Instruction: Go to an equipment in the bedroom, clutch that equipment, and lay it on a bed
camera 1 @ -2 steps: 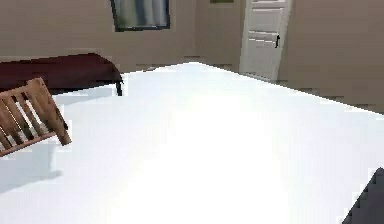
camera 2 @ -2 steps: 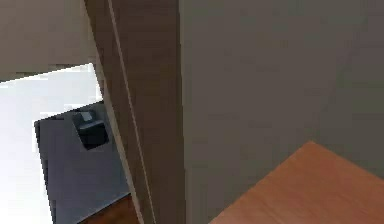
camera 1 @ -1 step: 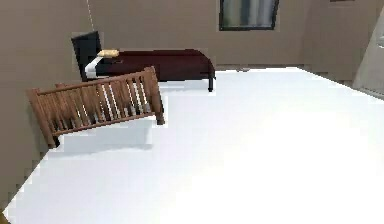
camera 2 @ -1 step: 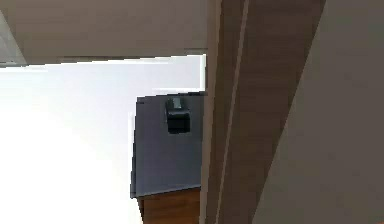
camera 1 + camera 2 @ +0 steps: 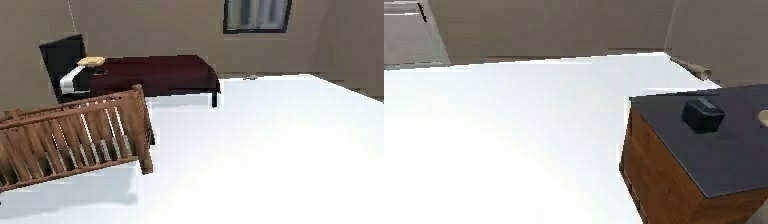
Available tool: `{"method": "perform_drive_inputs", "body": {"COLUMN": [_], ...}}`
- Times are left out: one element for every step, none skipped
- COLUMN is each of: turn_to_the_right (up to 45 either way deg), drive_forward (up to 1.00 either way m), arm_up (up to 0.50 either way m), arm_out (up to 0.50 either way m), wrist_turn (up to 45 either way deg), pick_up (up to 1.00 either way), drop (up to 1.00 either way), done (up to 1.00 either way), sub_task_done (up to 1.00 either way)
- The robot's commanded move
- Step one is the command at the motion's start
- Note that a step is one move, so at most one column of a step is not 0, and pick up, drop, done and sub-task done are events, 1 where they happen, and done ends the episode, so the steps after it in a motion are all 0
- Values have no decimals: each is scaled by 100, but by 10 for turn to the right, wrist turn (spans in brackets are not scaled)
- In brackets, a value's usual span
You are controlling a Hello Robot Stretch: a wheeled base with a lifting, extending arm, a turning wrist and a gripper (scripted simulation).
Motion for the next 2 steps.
{"method": "perform_drive_inputs", "body": {"turn_to_the_right": [450, 390], "drive_forward": [0, 0], "arm_up": [0, 0], "arm_out": [0, 0], "wrist_turn": [0, 0], "pick_up": [0, 0], "drop": [0, 0], "done": [0, 0], "sub_task_done": [0, 0]}}
